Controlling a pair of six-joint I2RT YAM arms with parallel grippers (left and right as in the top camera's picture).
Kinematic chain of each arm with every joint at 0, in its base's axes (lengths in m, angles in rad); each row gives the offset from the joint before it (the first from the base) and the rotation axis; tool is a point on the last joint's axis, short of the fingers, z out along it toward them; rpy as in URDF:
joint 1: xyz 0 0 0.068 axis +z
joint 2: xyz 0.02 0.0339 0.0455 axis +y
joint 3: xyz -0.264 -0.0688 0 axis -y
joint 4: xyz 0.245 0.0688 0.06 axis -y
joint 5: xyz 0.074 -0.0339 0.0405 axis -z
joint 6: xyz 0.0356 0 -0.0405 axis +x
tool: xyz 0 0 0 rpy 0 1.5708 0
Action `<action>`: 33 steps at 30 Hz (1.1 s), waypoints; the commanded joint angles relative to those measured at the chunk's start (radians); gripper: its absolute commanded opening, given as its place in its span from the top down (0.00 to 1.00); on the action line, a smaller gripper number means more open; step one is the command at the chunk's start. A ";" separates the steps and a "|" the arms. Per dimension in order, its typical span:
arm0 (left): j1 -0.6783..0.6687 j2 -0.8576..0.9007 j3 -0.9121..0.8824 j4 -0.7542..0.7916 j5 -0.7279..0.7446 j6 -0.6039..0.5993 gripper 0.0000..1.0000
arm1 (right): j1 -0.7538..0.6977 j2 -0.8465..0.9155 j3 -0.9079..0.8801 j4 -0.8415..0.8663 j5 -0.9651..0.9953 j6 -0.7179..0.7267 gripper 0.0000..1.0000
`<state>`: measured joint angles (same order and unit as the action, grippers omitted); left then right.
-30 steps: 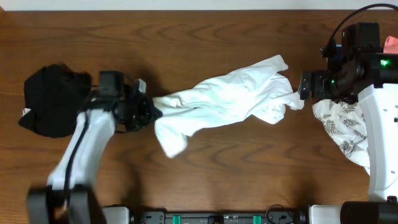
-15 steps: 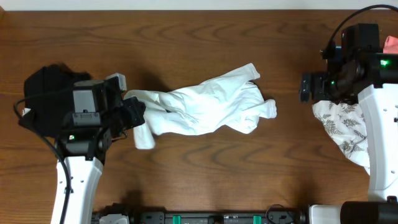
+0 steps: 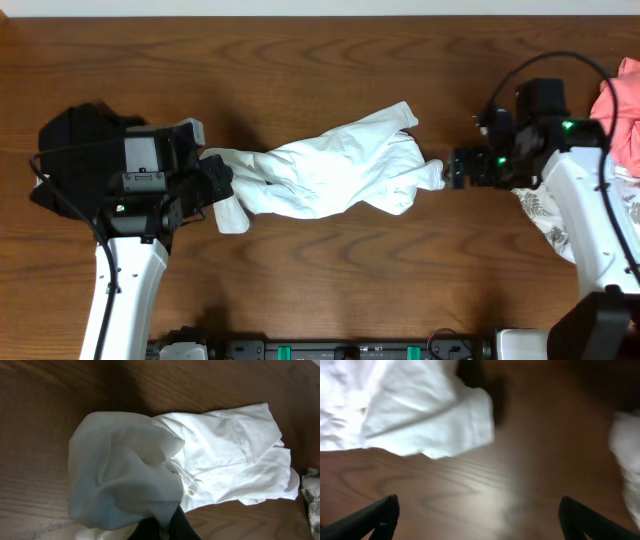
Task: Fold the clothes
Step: 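Release with the right gripper and regrasp the T-shirt's other end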
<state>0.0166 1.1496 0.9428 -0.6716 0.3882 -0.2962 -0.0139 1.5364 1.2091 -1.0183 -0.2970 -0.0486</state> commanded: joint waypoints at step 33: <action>0.000 0.001 0.006 -0.002 -0.008 -0.009 0.94 | 0.262 0.026 -0.322 0.506 0.332 -0.187 0.35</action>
<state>0.0166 1.1503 0.9428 -0.6731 0.3855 -0.2962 0.2470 1.5387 0.8917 -0.5144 -0.0021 -0.2508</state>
